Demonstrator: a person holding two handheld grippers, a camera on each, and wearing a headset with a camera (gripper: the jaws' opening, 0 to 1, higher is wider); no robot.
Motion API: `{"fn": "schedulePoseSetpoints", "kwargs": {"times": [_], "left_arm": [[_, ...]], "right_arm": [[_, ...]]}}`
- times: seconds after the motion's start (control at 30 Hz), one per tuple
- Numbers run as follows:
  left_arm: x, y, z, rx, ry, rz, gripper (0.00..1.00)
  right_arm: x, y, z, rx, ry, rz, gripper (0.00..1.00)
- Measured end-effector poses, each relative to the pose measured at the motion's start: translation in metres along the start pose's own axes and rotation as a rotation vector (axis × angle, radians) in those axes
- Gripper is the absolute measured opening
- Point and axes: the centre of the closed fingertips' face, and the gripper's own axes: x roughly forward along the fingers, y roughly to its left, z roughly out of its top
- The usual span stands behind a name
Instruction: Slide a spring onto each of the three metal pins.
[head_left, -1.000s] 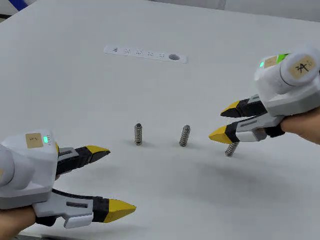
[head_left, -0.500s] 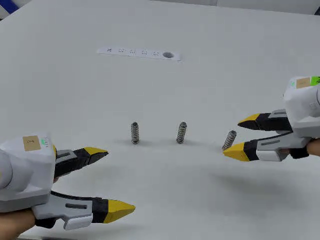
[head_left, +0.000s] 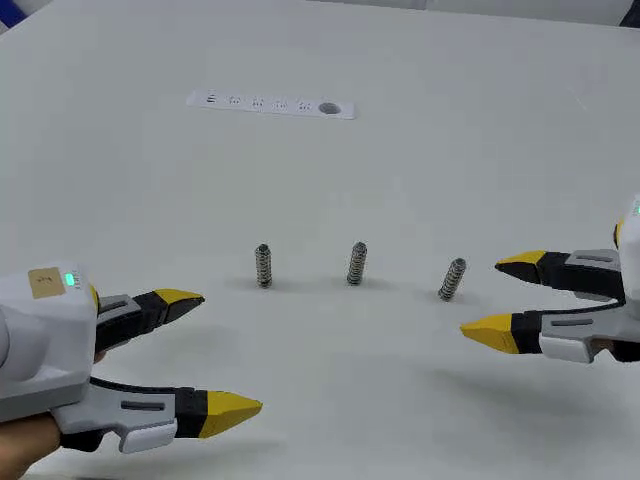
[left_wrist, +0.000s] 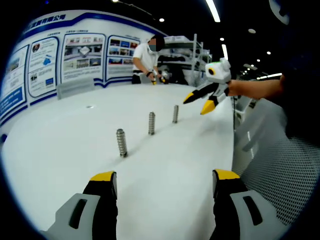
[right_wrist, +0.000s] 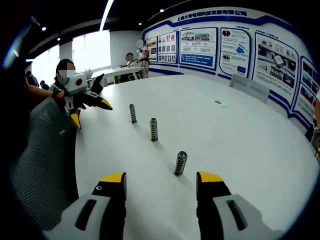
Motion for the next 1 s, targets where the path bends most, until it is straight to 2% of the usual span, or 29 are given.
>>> {"fn": "schedulePoseSetpoints", "kwargs": {"times": [0.27, 0.57, 0.73, 1.0], "left_arm": [[0.000, 0.000, -0.001, 0.001, 0.000, 0.003, 0.80], [-0.003, 0.005, 0.003, -0.012, -0.022, 0.024, 0.80], [-0.003, 0.004, 0.002, -0.012, -0.022, 0.022, 0.80], [-0.002, 0.005, 0.004, -0.013, -0.024, 0.020, 0.80]], "right_arm": [[-0.008, 0.003, -0.003, 0.031, -0.058, -0.025, 0.59], [-0.008, 0.012, -0.008, 0.063, -0.092, -0.035, 0.60], [-0.009, 0.014, -0.016, 0.064, -0.078, -0.044, 0.60], [-0.013, 0.014, -0.017, 0.082, -0.086, -0.062, 0.60]]}}
